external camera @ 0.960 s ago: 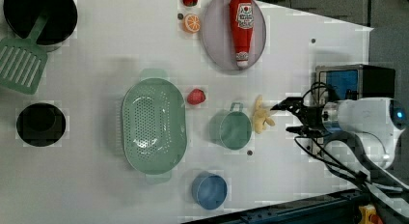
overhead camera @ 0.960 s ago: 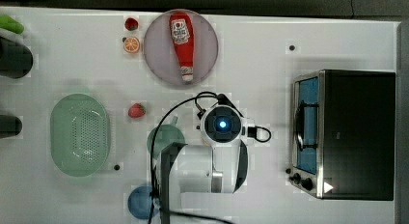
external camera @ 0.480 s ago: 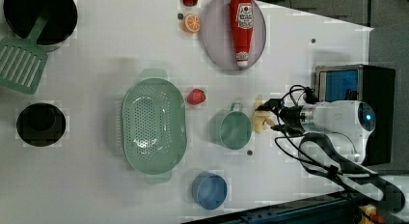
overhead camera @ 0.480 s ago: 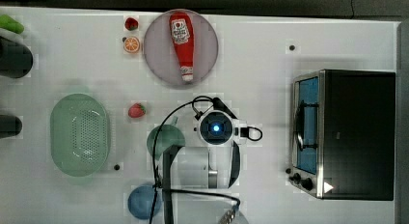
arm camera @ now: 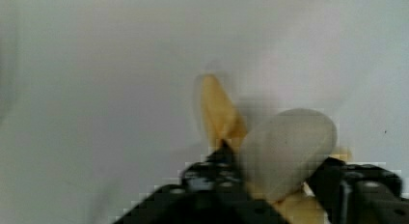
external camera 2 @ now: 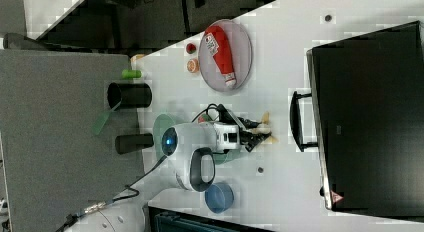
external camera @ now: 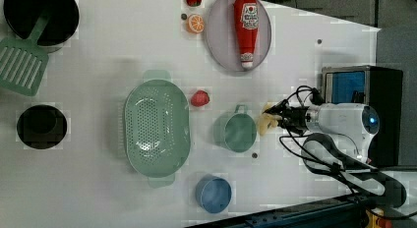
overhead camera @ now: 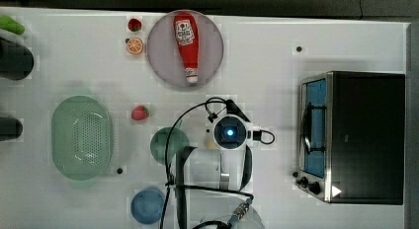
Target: Pick banana from table and place on oven.
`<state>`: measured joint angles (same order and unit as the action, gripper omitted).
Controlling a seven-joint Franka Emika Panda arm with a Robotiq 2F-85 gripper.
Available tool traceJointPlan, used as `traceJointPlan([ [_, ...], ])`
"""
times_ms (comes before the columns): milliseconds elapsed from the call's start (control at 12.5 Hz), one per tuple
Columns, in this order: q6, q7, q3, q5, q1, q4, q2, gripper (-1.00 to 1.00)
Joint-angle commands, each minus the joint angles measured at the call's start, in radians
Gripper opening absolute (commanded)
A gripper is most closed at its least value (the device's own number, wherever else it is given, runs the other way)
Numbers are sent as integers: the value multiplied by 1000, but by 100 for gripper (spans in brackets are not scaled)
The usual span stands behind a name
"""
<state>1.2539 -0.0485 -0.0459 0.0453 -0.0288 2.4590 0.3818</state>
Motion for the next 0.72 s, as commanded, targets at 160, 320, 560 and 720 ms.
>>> traceJointPlan([
  [160, 18, -2, 4, -3, 16, 8, -52, -47],
  [320, -13, -3, 7, -3, 16, 6, -125, -47],
  [560, -257, -3, 12, -3, 17, -16, -329, -47],
  [720, -489, -3, 14, -3, 19, -79, -479, -47],
])
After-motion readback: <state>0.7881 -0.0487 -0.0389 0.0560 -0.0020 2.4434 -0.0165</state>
